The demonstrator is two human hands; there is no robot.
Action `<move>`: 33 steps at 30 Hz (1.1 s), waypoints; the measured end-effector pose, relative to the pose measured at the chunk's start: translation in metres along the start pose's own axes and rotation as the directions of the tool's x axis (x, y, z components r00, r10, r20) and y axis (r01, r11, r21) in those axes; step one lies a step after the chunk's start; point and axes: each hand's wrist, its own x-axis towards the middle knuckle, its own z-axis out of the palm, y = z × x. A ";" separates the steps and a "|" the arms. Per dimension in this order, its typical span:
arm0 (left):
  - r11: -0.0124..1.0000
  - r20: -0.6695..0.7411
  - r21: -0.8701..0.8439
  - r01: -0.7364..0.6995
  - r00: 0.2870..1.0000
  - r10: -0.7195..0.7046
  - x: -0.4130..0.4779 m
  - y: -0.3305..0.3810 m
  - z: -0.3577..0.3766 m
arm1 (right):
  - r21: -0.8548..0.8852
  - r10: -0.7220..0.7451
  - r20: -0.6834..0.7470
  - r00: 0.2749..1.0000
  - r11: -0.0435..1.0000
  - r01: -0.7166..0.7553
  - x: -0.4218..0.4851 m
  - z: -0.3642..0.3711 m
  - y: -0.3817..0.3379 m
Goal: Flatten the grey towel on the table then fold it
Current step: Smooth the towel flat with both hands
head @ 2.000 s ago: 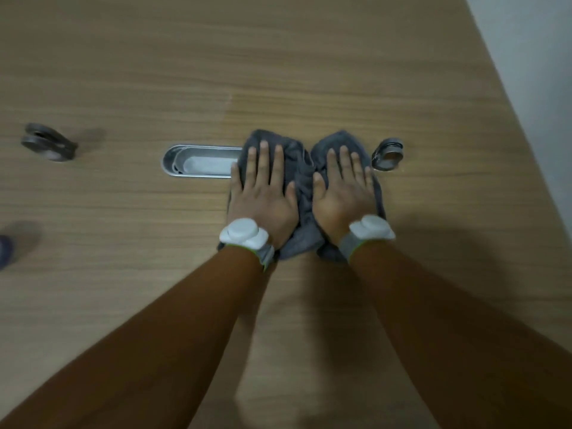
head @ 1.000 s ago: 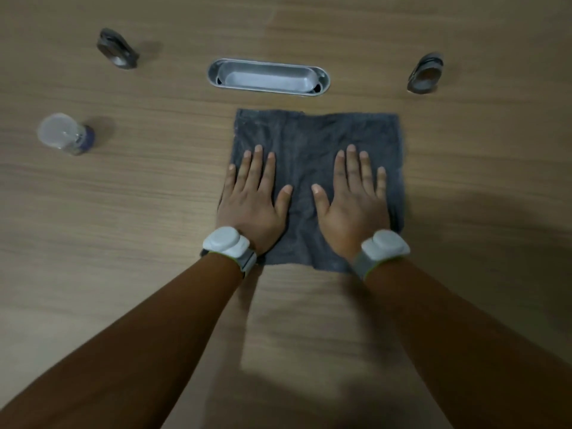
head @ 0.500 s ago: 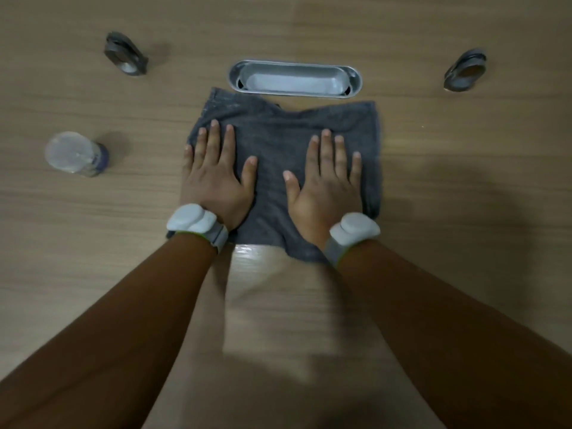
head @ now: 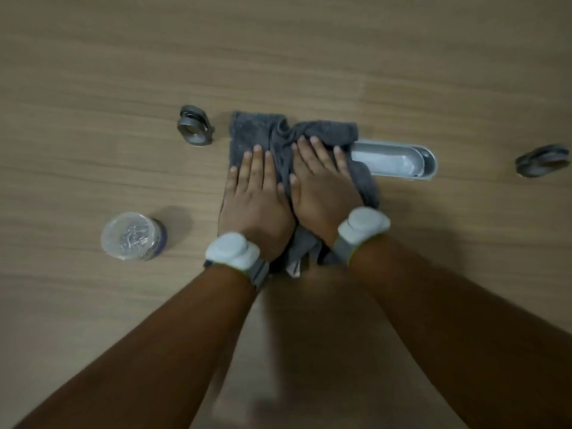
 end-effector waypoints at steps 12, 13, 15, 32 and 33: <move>1.000 0.026 0.001 -0.012 1.000 0.012 0.193 -0.010 -0.021 | -0.082 0.256 0.011 0.967 0.964 -0.254 0.158 -0.030 0.110; 1.000 0.033 0.011 -0.010 0.999 0.010 0.195 -0.008 -0.022 | -0.089 0.240 0.020 0.970 0.967 -0.238 0.159 -0.031 0.111; 1.000 0.026 0.019 -0.008 1.000 0.007 0.187 -0.005 -0.022 | -0.107 0.193 0.034 0.981 0.976 -0.189 0.152 -0.031 0.105; 1.000 -0.041 0.008 0.001 0.999 -0.001 0.204 -0.001 -0.008 | -0.024 0.310 -0.051 0.949 0.950 -0.311 0.167 -0.015 0.122; 1.000 -0.050 0.007 0.008 0.999 -0.007 0.206 -0.001 -0.007 | -0.014 0.316 -0.054 0.947 0.948 -0.317 0.169 -0.014 0.120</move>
